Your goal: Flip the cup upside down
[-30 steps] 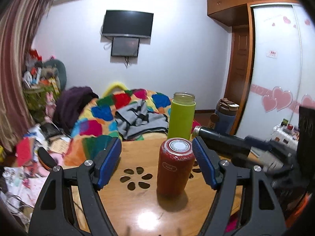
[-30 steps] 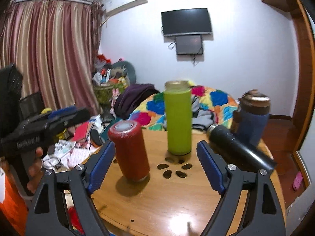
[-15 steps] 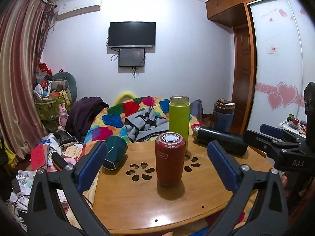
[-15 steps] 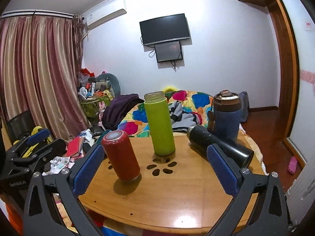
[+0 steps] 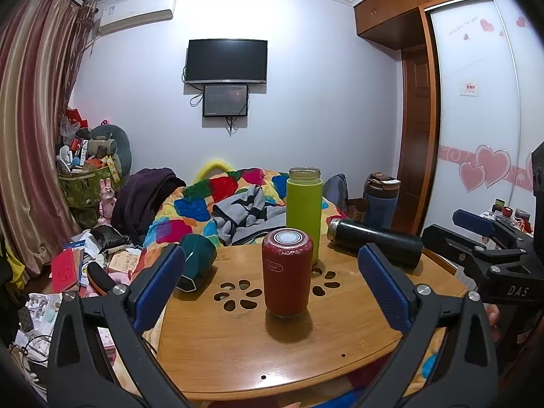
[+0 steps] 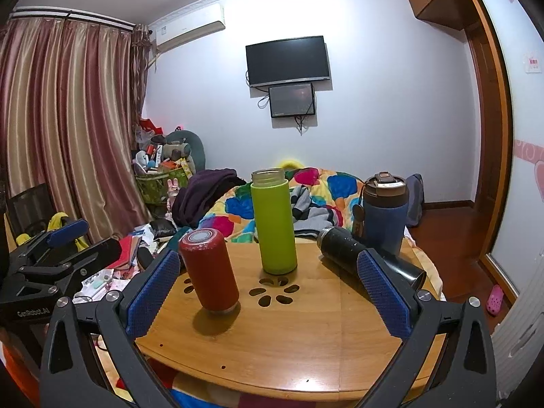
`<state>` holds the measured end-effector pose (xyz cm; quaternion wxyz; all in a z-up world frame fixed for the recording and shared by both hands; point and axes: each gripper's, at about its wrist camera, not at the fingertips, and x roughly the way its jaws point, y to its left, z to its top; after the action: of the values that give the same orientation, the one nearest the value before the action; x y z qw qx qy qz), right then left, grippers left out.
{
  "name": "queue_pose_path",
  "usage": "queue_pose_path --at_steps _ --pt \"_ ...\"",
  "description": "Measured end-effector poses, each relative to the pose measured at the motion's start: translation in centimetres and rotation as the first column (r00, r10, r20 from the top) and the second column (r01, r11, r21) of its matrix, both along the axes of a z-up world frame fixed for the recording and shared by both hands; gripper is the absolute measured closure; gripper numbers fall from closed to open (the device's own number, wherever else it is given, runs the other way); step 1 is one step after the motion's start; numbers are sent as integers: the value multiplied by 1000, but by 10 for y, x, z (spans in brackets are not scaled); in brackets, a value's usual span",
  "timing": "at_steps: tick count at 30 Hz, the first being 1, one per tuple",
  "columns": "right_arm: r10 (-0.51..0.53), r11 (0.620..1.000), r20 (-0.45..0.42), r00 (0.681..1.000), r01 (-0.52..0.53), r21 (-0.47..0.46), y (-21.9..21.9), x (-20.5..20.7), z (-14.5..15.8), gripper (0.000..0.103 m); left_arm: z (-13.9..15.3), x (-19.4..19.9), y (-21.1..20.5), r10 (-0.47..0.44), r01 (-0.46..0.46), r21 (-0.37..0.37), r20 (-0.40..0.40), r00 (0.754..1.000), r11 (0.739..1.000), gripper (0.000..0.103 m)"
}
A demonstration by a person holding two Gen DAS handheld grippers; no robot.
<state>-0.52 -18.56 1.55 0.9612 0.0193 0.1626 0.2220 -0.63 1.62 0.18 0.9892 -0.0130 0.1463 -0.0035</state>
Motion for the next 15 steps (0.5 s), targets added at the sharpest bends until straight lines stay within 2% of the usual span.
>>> queue_pose_path --at_steps 15 --pt "1 1000 17 1000 -1 0 0 -2 3 0 1 2 0 1 -1 3 8 1000 1000 0"
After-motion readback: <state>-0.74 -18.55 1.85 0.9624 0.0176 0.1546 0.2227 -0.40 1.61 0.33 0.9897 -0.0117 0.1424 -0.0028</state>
